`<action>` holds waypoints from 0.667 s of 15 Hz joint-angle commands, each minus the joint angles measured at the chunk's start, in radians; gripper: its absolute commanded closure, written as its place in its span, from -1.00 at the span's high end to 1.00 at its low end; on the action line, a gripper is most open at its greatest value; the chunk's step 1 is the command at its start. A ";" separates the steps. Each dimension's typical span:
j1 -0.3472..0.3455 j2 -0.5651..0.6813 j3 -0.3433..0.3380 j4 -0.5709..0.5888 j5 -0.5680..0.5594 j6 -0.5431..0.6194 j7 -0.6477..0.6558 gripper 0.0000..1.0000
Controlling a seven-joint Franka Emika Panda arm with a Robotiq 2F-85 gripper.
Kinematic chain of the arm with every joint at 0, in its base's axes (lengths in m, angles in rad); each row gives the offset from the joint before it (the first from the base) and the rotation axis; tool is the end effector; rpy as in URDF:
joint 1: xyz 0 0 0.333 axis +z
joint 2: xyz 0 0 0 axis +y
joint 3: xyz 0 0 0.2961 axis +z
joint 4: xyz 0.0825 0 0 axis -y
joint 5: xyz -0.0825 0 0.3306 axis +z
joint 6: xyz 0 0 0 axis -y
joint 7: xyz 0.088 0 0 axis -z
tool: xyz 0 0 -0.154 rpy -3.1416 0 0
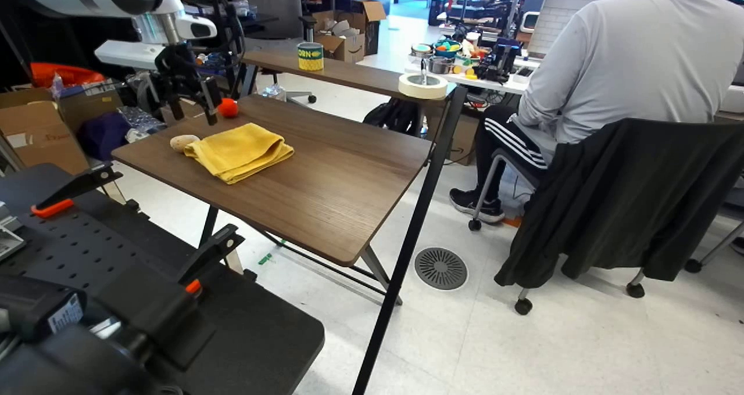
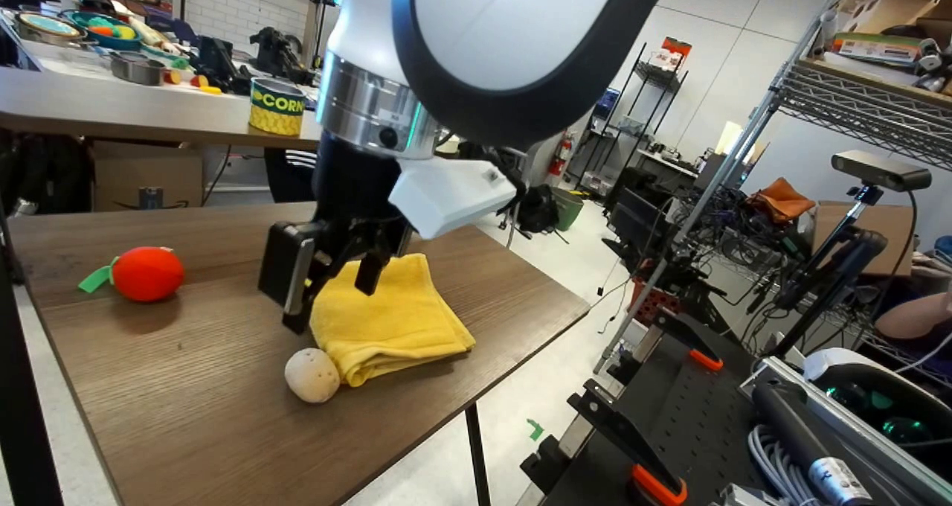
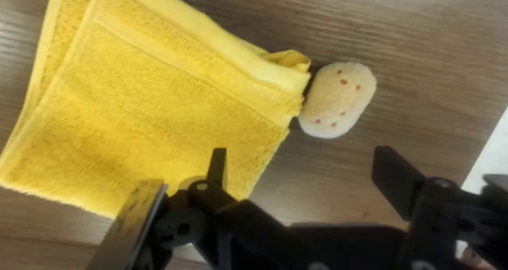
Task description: Move the round object to the left and use the towel to wipe the table
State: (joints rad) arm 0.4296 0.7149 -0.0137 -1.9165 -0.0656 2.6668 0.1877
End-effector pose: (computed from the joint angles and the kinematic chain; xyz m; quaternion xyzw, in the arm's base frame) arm 0.5334 0.2360 0.1035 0.9892 0.1442 0.0228 0.0138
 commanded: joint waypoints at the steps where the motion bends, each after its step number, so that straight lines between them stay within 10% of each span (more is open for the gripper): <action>1: -0.026 -0.090 -0.037 -0.044 -0.052 -0.062 0.033 1.00; 10: -0.162 0.034 -0.046 -0.020 -0.045 -0.012 0.023 1.00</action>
State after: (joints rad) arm 0.2732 0.7487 -0.0650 -1.9391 -0.1030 2.6595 0.2057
